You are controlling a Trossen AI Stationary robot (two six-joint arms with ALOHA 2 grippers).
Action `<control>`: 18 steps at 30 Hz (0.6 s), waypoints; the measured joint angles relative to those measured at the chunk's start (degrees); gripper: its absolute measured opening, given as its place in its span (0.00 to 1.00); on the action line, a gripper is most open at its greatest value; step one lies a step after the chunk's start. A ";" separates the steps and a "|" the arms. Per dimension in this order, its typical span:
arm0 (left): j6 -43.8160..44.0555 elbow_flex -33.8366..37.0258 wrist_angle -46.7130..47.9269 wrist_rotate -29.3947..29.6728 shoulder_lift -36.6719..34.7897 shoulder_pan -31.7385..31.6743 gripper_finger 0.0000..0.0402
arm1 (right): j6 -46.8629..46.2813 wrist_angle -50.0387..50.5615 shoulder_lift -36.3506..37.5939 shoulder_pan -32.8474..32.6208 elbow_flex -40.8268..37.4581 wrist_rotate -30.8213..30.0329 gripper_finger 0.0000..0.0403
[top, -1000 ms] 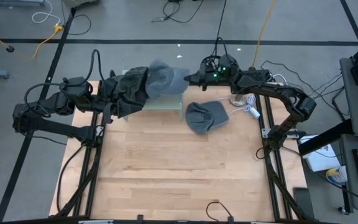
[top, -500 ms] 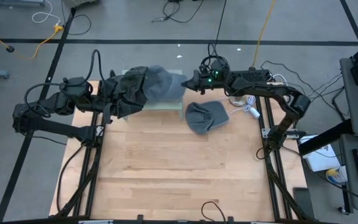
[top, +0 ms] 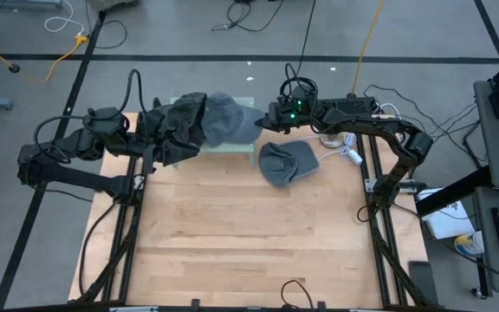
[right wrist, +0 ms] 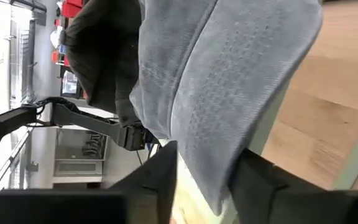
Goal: Pick & Place hat
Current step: Put the gray cap on the shelf, then stack the gray cap on the gray cap on the shelf
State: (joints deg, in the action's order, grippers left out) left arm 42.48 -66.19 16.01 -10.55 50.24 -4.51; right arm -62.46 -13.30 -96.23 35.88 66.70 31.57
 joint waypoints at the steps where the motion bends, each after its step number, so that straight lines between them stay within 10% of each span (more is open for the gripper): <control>1: 0.00 0.00 0.00 -0.02 0.01 0.00 0.28 | 0.20 0.09 0.00 0.04 0.00 0.02 0.33; 18: -0.04 0.00 -0.02 -0.15 0.00 0.00 0.28 | 2.78 6.16 0.02 2.16 0.00 0.37 0.67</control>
State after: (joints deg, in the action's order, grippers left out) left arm 42.44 -66.19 15.99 -10.69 50.24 -4.51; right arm -59.68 -7.14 -96.20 38.04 66.70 31.95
